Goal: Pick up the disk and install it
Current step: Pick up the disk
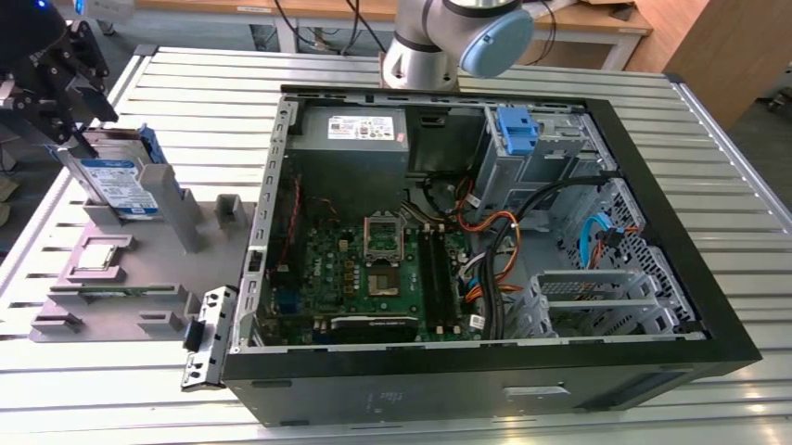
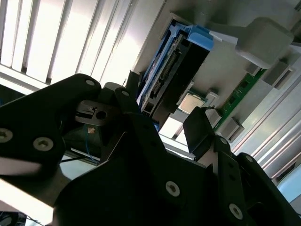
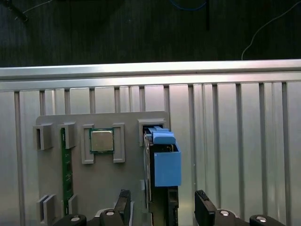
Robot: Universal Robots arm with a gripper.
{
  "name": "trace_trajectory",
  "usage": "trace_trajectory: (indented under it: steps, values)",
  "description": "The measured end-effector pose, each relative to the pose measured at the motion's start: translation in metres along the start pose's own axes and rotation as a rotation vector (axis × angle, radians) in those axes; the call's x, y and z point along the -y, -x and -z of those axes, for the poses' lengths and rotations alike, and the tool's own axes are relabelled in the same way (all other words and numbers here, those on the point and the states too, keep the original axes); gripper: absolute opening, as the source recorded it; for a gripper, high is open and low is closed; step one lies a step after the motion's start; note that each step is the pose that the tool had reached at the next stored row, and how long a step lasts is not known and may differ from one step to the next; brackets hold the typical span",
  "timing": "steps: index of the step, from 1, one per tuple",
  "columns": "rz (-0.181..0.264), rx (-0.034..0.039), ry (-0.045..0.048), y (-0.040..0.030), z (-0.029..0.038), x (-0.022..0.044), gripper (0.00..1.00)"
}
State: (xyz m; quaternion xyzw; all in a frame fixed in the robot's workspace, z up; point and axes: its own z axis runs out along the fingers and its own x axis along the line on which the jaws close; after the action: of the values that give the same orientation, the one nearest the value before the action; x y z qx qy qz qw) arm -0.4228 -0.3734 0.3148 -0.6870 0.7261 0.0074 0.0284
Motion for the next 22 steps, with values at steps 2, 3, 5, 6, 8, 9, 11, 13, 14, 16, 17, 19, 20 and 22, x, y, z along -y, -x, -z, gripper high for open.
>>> trace_trajectory:
  steps: [2,3,5,6,8,9,11,13,14,16,17,19,20,22]
  values:
    - [0.000,0.0000,0.0000,-0.0001,-0.0021,0.0000,0.65]
    - [0.000,-0.0001,0.0001,-0.0002,-0.0032,-0.0001,0.65]
    - [0.000,-0.0001,0.0001,-0.0003,-0.0051,-0.0002,0.65]
    - [0.000,0.0000,0.0000,-0.0003,-0.0061,-0.0002,0.65]
    - [0.000,-0.0001,0.0001,-0.0004,-0.0080,-0.0002,0.65]
    - [0.000,-0.0001,0.0001,-0.0005,-0.0090,-0.0002,0.65]
    - [0.000,0.0000,0.0000,-0.0006,-0.0108,-0.0003,0.65]
    - [0.000,-0.0001,0.0000,-0.0007,-0.0125,-0.0003,0.65]
    - [0.000,-0.0003,0.0001,-0.0007,-0.0132,-0.0004,0.65]
    - [0.000,-0.0005,0.0000,-0.0008,-0.0145,-0.0004,0.65]
    - [0.000,-0.0007,0.0002,-0.0008,-0.0150,-0.0004,0.65]
    - [0.000,-0.0007,0.0000,-0.0008,-0.0162,-0.0005,0.65]
    - [0.000,-0.0007,0.0001,-0.0009,-0.0165,-0.0004,0.65]
    - [0.000,-0.0009,0.0002,-0.0009,-0.0171,-0.0005,0.65]
